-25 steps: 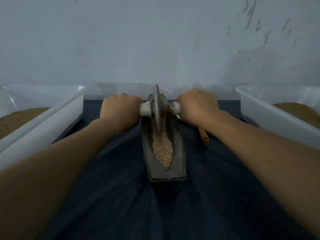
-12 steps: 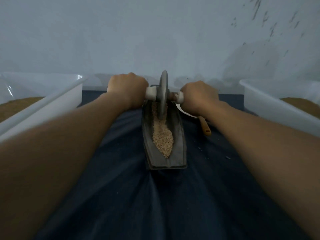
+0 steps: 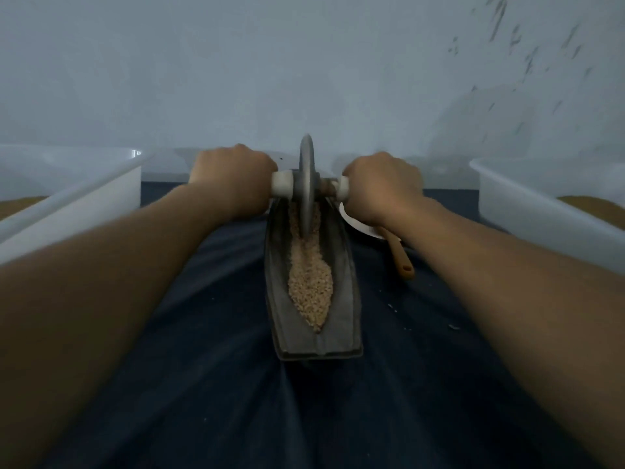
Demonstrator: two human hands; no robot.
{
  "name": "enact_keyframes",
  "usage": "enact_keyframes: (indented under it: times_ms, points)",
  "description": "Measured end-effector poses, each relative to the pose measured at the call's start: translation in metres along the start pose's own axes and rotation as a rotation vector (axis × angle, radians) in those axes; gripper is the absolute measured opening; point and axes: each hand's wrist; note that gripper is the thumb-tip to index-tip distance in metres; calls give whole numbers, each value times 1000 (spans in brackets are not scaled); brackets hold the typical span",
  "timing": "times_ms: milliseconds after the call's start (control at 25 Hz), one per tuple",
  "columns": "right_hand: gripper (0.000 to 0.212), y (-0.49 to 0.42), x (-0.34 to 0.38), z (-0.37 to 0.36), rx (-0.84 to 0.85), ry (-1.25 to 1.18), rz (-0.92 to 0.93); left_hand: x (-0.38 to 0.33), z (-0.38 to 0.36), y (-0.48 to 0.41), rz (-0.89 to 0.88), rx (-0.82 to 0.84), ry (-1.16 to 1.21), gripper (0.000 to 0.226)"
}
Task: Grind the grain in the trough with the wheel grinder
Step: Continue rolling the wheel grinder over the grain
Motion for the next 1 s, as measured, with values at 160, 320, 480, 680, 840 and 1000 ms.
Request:
enact_keyframes:
  times_ms: [160,320,480,680,840,1000]
  points:
    - [6,36,-10,-7,-7,19,69,0,1,31,-85,-25,-21,13]
    - [10,69,-20,-8,-106,95,156,14,-6,70,-191,-105,8,17]
    - [7,25,-6,-4,-71,53,69,6,-13,30,-50,-31,64,9]
    - [19,9,1,1,4,9,14,0,-5,12,-22,-15,41,14]
    - [12,52,-11,-3,-67,109,118,10,-10,62,-136,-34,69,8]
    - [5,43,-10,-6,-86,81,93,8,-13,53,-92,-57,57,9]
Point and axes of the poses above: each hand's wrist, its own y-axis away from the middle knuckle, its own z-axis out of the back of the hand, x = y × z, and after that the axes turned 11 degrees about x, right-handed
